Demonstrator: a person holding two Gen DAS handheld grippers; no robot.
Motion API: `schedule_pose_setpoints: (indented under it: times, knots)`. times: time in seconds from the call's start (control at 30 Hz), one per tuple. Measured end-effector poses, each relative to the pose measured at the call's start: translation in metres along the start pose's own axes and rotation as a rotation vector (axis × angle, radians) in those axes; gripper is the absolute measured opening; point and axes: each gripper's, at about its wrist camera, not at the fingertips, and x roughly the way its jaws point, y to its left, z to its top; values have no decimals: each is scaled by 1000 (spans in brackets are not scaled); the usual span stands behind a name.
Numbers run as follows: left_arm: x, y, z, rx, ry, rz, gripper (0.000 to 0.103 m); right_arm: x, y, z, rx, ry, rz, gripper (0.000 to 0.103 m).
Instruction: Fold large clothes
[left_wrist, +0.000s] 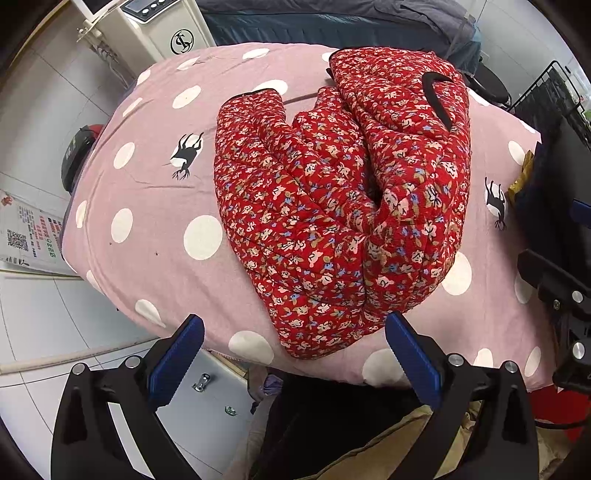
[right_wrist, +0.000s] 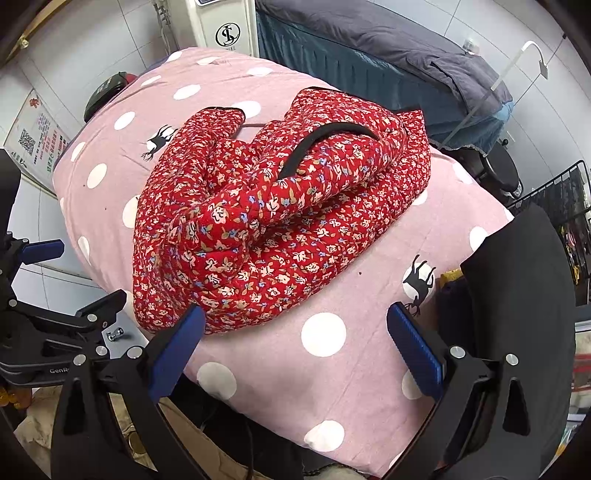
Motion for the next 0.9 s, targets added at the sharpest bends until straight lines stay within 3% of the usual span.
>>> schedule_pose_setpoints:
  times: [0.9]
  knots:
    - [9, 3, 1, -19, 29, -19, 96, 6, 1, 3, -7, 11, 6, 97]
